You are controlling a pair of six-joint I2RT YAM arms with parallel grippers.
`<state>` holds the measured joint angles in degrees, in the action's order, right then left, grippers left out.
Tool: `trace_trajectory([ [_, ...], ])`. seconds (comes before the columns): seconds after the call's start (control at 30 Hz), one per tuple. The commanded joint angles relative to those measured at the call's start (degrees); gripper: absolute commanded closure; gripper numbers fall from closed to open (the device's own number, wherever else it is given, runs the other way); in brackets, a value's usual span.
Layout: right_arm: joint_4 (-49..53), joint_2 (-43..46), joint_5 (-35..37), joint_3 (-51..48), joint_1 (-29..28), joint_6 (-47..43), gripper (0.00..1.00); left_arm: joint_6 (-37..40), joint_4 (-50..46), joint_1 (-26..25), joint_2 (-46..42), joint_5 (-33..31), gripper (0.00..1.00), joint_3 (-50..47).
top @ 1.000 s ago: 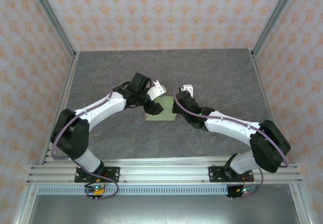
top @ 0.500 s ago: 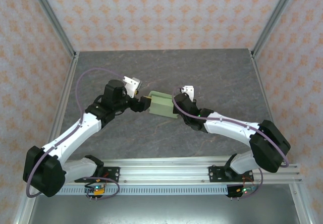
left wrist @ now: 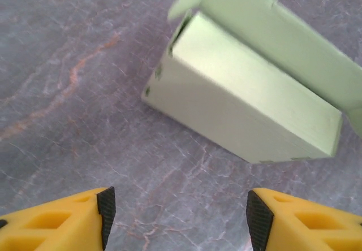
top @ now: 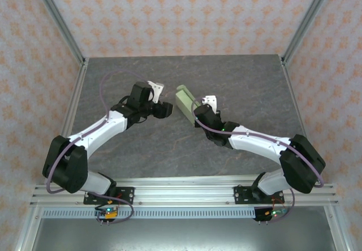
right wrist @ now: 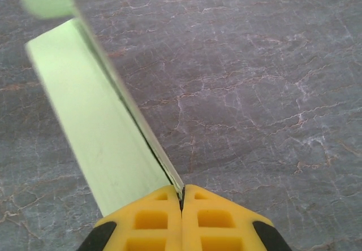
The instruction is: Fold the paper box
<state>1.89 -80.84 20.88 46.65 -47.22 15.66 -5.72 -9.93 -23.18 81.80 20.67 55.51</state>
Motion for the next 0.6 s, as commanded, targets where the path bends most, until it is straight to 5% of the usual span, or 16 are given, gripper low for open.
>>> trace_trajectory([
  [0.0,0.4,0.2,2.7,0.8,-0.4,-2.6,1.0,0.2,2.5,1.7,0.5,-2.9,0.32,4.1],
  [0.1,0.9,0.0,2.2,1.5,-0.4,-2.2,0.96,0.4,3.4,2.5,3.5,-1.8,0.31,7.3],
  [0.2,1.9,0.4,1.2,2.7,-0.4,-0.5,0.81,-0.2,3.7,3.0,7.1,-0.4,0.31,10.4],
  [0.37,2.5,1.8,0.5,3.3,-0.3,2.2,0.75,-2.6,5.4,3.3,9.6,3.4,0.32,12.5],
  [0.57,4.6,4.0,-0.6,4.3,0.5,7.3,0.63,4.0,1.8,3.3,13.7,4.8,0.33,16.8],
])
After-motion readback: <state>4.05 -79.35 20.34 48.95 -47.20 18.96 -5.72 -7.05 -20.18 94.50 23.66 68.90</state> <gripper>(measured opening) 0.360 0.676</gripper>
